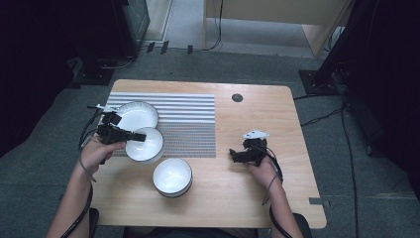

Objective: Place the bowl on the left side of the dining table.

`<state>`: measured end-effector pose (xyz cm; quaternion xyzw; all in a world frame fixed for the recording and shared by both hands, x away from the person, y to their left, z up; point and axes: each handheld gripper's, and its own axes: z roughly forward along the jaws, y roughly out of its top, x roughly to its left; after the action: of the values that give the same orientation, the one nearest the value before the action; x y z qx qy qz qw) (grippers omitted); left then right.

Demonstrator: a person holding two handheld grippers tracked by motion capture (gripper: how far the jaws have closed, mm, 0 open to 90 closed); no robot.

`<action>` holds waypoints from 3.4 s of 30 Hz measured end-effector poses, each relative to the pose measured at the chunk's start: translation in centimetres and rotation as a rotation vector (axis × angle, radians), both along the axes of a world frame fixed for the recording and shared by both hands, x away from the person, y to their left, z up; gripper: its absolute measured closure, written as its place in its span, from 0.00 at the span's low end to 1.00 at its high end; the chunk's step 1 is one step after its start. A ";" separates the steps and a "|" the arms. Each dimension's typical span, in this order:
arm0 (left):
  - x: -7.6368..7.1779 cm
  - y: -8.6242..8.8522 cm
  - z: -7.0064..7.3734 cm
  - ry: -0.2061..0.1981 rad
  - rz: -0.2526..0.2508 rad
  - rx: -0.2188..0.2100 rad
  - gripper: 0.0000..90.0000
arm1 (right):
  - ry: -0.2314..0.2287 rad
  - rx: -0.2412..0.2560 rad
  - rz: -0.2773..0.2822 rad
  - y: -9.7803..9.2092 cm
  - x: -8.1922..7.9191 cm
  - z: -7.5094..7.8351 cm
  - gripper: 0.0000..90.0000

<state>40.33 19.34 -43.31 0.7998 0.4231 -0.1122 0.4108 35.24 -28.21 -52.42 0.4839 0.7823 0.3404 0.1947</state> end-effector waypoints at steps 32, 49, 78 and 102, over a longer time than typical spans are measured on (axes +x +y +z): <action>2.4 0.0 0.3 0.001 0.007 0.007 0.88 | 0.001 0.000 -0.001 0.0 0.0 0.0 0.05; 3.6 0.0 0.5 -0.002 0.000 0.009 0.88 | 0.002 0.002 -0.001 0.0 0.0 0.0 0.05; 5.8 1.2 -0.4 -0.008 0.087 0.024 0.88 | 0.002 0.003 -0.002 0.0 0.0 0.0 0.05; 5.8 3.4 -1.4 -0.004 0.188 0.022 0.88 | 0.000 0.004 -0.002 0.0 -0.1 0.0 0.05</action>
<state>46.10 22.74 -44.74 0.7612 0.4966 -0.0670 0.4116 35.17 -28.17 -52.43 0.4851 0.7811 0.3418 0.1942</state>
